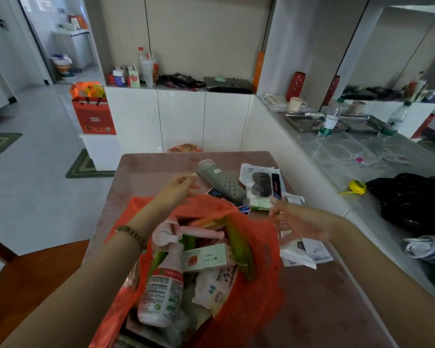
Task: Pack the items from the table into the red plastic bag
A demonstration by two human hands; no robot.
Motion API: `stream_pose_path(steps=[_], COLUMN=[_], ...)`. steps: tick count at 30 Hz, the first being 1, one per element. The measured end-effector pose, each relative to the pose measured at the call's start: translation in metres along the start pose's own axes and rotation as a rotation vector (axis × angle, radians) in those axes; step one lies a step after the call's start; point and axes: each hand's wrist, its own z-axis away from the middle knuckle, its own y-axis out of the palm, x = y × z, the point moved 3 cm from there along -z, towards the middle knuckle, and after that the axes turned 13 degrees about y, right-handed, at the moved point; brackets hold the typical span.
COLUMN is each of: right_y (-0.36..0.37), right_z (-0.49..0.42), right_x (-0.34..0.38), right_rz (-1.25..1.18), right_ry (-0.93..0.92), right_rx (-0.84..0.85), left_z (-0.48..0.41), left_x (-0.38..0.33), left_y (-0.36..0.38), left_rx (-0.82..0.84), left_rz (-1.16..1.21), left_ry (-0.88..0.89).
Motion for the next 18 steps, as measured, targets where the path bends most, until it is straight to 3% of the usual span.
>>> stream_pose_path(steps=[7,12,18], right_y=[-0.055,-0.080,-0.067], right_z=[-0.099,-0.209,-0.283], right_x=[0.037,0.003,-0.028], right_rz=[-0.261,-0.135,-0.441], right_ry=[-0.123,0.155,0.302], right_rx=[-0.181,-0.441,-0.275], left_z=[-0.082,-0.137,-0.185], left_x=[0.028,0.069,0.144], left_y=[0.038,0.064,0.071], left_rx=[0.075,0.208,0.369], left_rz=[-0.023,-0.246,-0.268], left_ry=[-0.101,-0.231,-0.355])
